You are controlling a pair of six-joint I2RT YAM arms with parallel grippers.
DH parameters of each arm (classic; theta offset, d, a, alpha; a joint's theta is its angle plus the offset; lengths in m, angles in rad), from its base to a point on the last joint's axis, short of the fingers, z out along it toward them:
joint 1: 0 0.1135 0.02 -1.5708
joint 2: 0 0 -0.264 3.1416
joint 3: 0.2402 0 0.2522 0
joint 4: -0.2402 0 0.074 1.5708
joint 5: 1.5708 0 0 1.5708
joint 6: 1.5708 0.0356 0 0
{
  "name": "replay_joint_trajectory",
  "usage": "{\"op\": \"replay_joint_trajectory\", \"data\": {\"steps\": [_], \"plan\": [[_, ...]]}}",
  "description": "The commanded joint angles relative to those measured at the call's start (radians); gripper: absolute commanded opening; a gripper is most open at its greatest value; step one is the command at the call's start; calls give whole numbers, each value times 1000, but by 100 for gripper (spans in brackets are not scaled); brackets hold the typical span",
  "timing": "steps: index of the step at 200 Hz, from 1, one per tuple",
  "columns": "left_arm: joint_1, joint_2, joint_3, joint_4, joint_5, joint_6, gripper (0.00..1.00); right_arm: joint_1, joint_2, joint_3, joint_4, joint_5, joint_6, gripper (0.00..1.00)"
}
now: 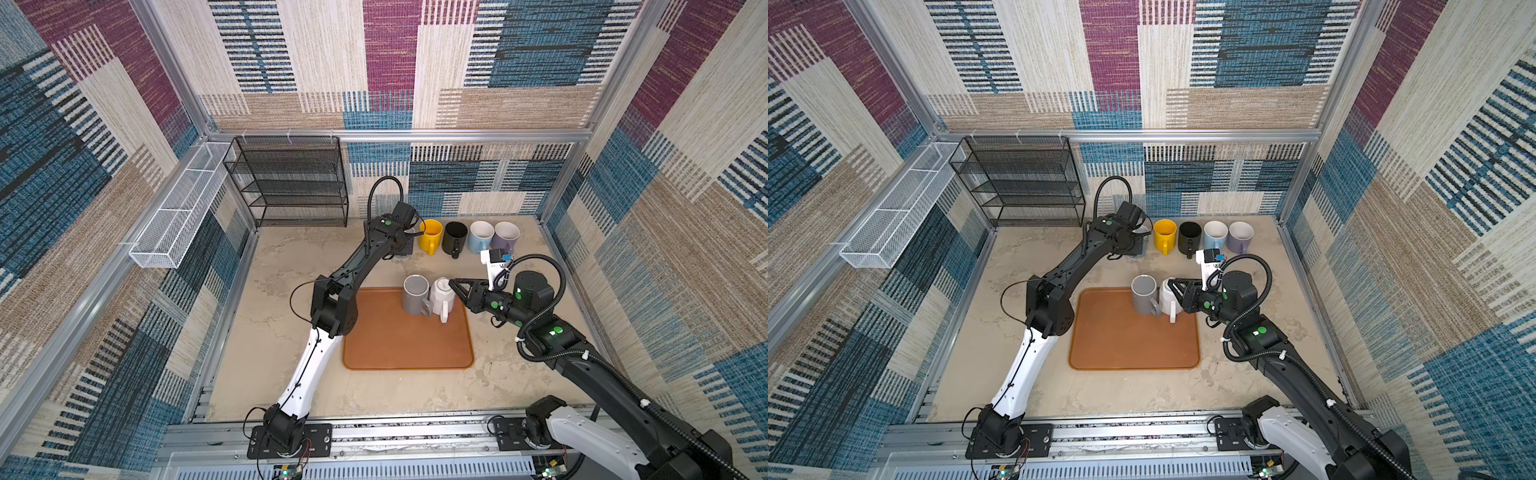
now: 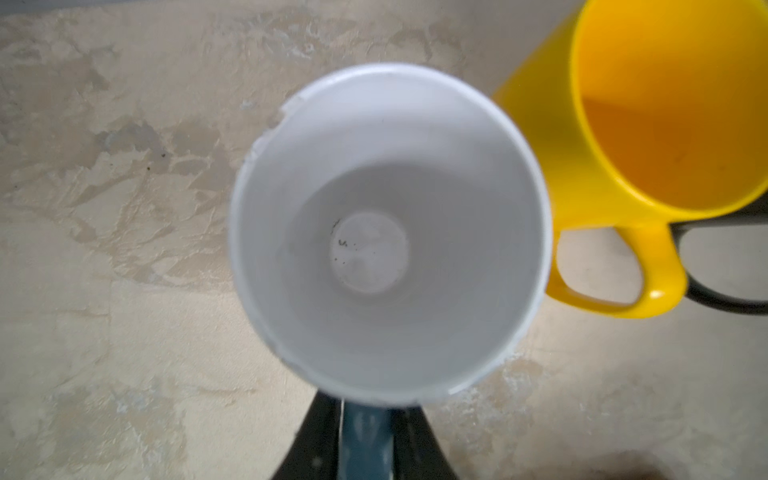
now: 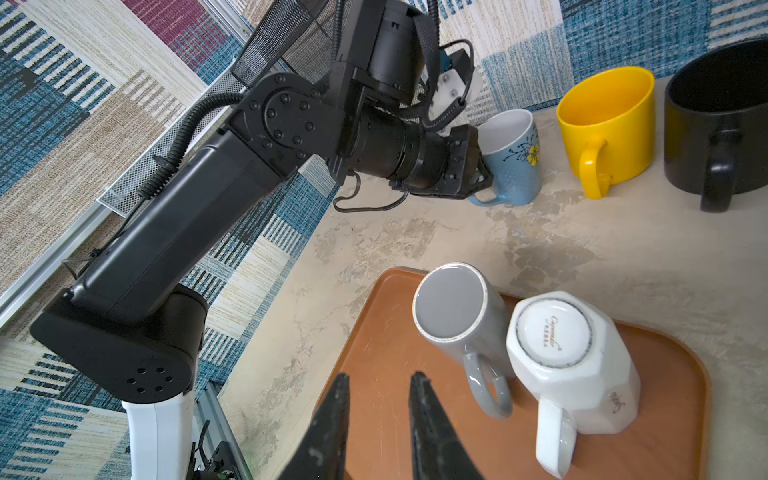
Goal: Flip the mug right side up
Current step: 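Lower the blue dotted mug upright beside the yellow mug, open left gripper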
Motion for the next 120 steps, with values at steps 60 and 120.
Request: {"op": "replay_joint_trajectory", "data": {"steps": [60,120], "plan": [[3,-13,4,25,15,2,22,1,0,8,18,-2,-8,28],[3,-8,-16,48,30,-11,21,0,-1,6,15,3,-10,28]]}}
